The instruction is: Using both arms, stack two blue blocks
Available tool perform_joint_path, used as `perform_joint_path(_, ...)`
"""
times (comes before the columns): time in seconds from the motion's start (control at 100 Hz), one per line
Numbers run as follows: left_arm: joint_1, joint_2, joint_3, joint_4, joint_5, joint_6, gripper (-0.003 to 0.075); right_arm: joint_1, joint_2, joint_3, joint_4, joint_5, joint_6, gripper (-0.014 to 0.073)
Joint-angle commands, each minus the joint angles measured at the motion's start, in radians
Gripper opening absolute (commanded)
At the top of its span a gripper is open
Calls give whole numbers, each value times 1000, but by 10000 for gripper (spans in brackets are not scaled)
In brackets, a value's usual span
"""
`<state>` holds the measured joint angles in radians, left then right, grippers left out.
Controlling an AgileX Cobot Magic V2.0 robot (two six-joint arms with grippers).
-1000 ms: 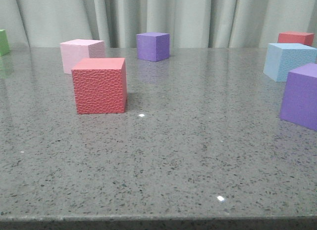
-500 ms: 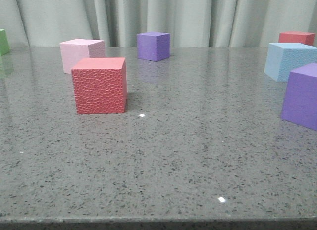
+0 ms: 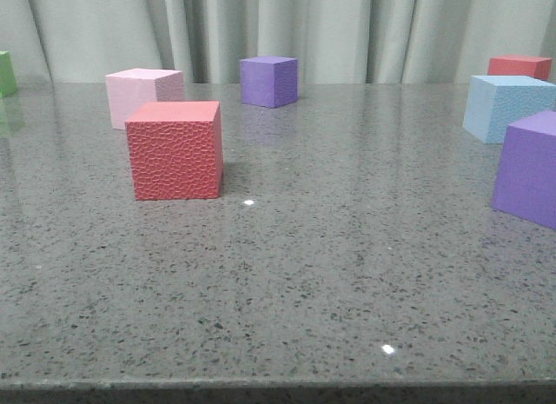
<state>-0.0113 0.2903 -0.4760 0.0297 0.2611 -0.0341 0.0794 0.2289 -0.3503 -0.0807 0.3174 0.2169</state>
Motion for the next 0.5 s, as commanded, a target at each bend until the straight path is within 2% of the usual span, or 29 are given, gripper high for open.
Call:
perform_joint_path(0.0,2,105,-131,0,4,-5,-19,-4,88,-112,-13,4,-9,-104)
perform_joint_path(0.19,2,294,-306,0,129,-5,-17,-4,236,-256,-13,108,-11,-97)
perform_joint_path(0.29,2,361,-348,0,136,-5,23,-4,290,-301,-13,131,-15,-17)
perform_joint_path(0.38,2,391,-369,-2,142,-5,144,-4,323,-318,-13,129,-15,112)
perform_joint_path(0.49,2,408,-374,-2,144,-5,362,-4,341,-323,-12,127,-15,305)
